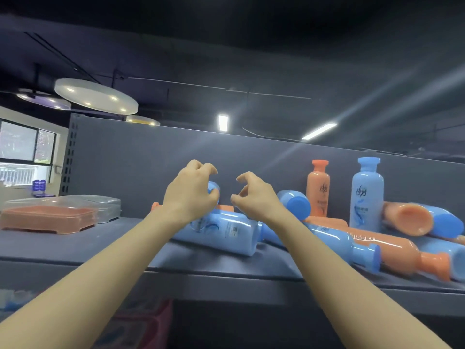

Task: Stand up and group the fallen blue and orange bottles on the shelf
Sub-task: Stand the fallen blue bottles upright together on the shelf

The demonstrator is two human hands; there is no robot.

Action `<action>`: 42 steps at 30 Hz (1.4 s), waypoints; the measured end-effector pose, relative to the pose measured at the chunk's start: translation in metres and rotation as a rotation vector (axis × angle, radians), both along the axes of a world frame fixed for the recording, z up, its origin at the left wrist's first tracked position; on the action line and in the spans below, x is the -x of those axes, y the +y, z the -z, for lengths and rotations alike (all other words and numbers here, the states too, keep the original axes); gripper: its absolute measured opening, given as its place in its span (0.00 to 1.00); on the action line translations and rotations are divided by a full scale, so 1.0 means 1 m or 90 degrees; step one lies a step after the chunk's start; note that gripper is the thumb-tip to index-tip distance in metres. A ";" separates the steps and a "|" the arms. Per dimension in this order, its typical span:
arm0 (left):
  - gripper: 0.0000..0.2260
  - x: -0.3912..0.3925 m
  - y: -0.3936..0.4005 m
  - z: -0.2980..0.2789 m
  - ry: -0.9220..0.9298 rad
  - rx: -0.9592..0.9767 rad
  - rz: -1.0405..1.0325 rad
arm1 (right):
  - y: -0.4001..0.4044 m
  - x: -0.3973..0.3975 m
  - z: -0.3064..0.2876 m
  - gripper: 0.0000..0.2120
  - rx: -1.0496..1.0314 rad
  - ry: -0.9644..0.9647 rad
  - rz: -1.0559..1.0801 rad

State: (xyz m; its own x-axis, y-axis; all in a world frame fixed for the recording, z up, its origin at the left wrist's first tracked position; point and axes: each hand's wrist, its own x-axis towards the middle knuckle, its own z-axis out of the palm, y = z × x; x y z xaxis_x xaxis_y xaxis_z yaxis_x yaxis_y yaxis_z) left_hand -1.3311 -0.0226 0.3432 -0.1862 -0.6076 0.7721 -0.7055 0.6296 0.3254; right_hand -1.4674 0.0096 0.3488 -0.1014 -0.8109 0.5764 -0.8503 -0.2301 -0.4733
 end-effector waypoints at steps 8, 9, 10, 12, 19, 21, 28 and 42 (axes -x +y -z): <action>0.18 0.010 -0.023 -0.001 -0.132 0.045 -0.035 | -0.033 0.008 0.007 0.23 0.085 0.046 0.017; 0.18 0.011 -0.025 0.003 -0.155 0.046 -0.057 | -0.036 0.010 0.013 0.22 0.083 0.042 0.012; 0.18 0.012 -0.028 0.007 -0.172 0.052 -0.079 | -0.039 0.013 0.017 0.21 0.070 0.021 0.005; 0.17 0.013 -0.032 0.012 -0.156 0.058 -0.108 | -0.043 0.017 0.019 0.20 0.037 -0.013 -0.008; 0.17 0.017 -0.032 0.014 -0.125 0.018 -0.166 | -0.044 0.017 0.013 0.19 0.053 -0.005 -0.047; 0.15 0.019 -0.032 0.015 -0.141 0.034 -0.159 | -0.044 0.018 0.012 0.19 0.057 -0.006 -0.041; 0.12 0.020 -0.038 0.023 -0.102 0.103 -0.073 | -0.039 0.018 0.014 0.20 0.051 0.001 -0.030; 0.08 0.021 -0.045 0.002 0.036 0.199 -0.026 | -0.042 0.021 0.014 0.21 0.067 0.007 -0.005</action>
State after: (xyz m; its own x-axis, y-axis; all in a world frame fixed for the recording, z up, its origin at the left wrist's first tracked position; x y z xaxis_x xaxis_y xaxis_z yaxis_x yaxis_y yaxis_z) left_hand -1.3522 -0.0671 0.3412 -0.1181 -0.3454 0.9310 -0.7186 0.6768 0.1599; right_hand -1.4883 -0.0320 0.3350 -0.0887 -0.7469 0.6590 -0.8533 -0.2842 -0.4371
